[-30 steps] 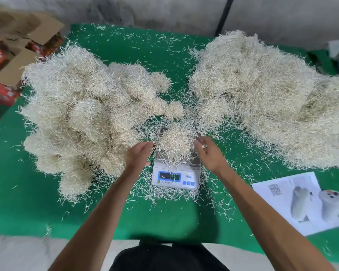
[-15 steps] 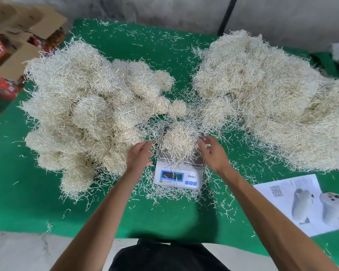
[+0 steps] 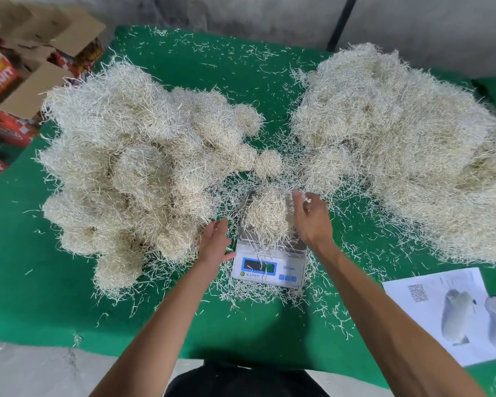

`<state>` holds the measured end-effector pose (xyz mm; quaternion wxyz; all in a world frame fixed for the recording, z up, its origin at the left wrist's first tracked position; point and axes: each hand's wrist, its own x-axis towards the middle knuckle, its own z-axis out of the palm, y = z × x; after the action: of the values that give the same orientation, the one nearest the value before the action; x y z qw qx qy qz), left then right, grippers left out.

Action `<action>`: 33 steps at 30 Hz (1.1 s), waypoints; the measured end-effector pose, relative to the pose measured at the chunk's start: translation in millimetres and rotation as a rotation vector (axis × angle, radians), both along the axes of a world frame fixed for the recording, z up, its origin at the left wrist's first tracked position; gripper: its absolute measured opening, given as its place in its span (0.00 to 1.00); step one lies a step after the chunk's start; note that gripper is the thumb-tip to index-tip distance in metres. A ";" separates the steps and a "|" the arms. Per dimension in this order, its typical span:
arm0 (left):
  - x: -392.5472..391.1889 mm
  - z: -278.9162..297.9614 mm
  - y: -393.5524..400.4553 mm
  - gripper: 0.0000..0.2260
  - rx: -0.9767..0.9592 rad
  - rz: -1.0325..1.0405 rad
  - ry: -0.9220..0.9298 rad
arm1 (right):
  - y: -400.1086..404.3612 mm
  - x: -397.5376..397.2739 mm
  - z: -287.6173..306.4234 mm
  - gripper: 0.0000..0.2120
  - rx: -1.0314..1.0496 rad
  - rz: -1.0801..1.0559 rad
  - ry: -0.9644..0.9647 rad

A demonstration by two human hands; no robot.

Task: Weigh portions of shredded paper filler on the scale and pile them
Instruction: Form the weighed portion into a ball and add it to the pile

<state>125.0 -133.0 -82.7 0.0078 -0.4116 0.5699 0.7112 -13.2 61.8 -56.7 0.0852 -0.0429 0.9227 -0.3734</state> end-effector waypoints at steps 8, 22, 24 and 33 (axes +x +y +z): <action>-31.1 29.6 3.5 0.45 0.185 -0.058 -0.051 | -77.2 51.9 1.8 0.26 -0.147 0.463 -0.205; -63.0 99.8 -27.8 0.56 -0.194 -0.315 0.038 | -37.6 -19.4 85.4 0.25 -0.637 0.251 -0.163; -73.2 115.6 -23.9 0.58 -0.236 -0.325 0.081 | -36.7 -24.5 89.0 0.22 -0.694 0.103 -0.149; -99.4 131.0 -7.9 0.51 -0.281 -0.258 0.034 | -31.3 -35.9 120.3 0.12 -0.760 0.067 -0.041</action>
<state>25.6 -140.9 48.3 0.0317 -0.3202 0.7116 0.6245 -49.1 30.5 63.6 0.0936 -0.0942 0.7147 -0.6868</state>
